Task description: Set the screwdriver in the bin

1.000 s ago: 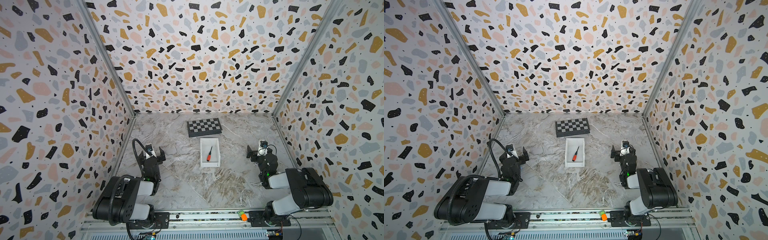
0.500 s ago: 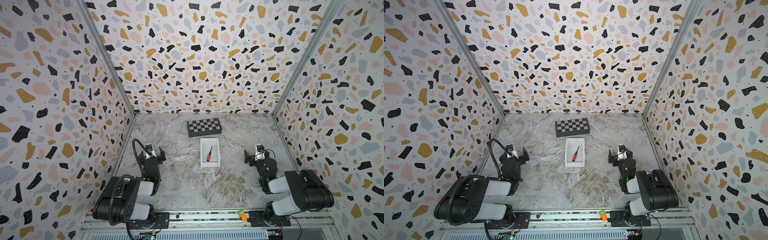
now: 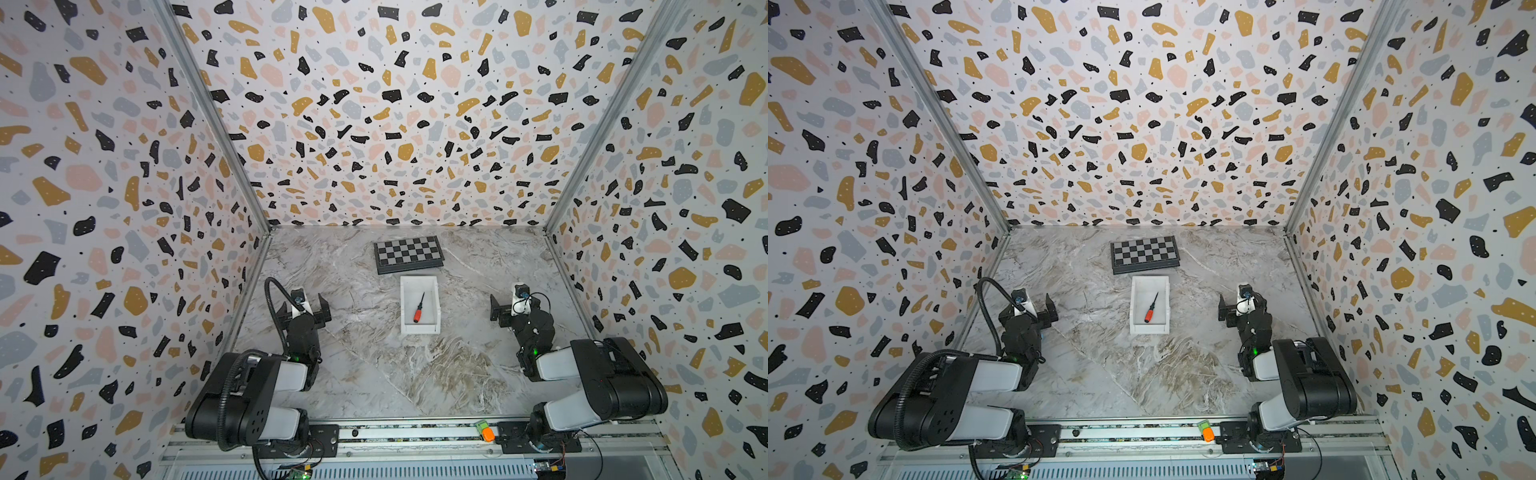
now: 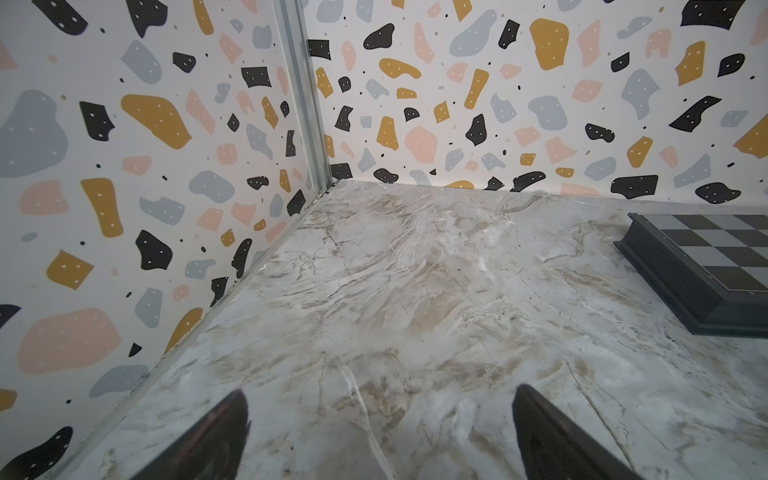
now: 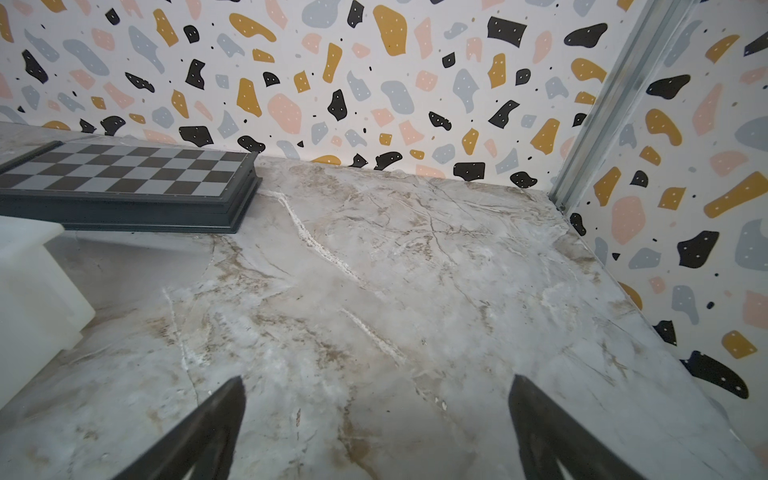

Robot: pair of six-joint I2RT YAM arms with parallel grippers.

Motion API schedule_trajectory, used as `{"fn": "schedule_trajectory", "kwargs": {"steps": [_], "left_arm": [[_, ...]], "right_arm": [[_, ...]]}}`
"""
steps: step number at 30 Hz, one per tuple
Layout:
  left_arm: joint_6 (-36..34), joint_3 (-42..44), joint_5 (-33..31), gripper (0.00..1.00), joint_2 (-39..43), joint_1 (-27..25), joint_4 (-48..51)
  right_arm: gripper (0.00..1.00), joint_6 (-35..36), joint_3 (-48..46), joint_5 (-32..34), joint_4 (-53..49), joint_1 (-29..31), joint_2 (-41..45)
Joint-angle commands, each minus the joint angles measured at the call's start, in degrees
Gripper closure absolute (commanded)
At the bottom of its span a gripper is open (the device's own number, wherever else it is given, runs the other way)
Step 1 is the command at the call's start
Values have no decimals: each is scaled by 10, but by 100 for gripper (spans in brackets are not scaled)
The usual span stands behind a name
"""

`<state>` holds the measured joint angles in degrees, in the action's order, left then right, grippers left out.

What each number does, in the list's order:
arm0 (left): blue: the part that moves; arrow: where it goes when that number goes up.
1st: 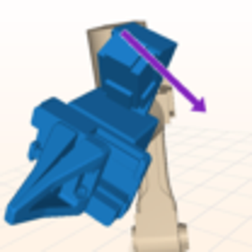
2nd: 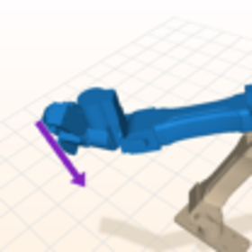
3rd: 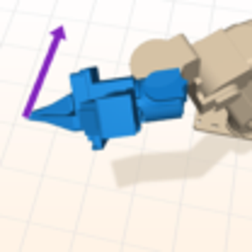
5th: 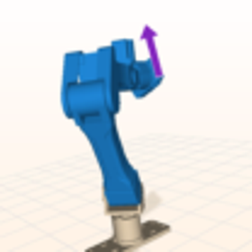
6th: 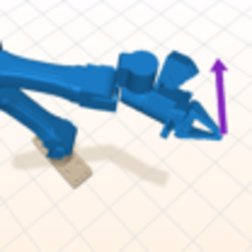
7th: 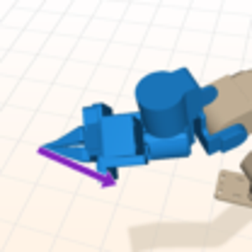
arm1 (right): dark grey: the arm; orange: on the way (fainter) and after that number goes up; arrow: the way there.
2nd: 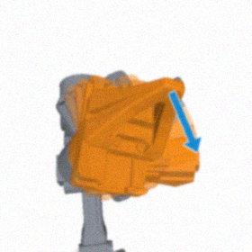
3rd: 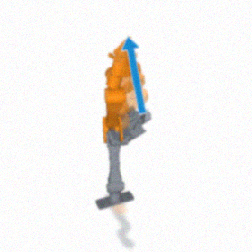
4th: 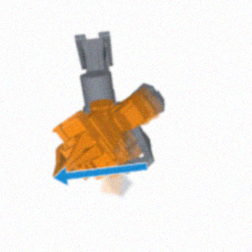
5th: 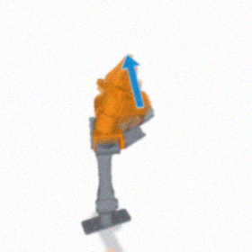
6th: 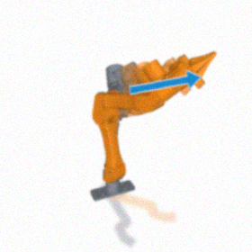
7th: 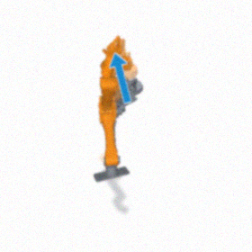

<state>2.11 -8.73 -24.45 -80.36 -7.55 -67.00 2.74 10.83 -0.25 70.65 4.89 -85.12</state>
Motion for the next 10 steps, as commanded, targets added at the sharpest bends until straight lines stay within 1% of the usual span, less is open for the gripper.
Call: {"fn": "schedule_trajectory", "kwargs": {"steps": [1,10], "left_arm": [[0,-6,1,0,6,3,-17],[0,-5,1,0,6,3,-17]], "right_arm": [[1,-3,11,7,-2,2,2],[1,-6,15,-6,-9,-5,2]]}}
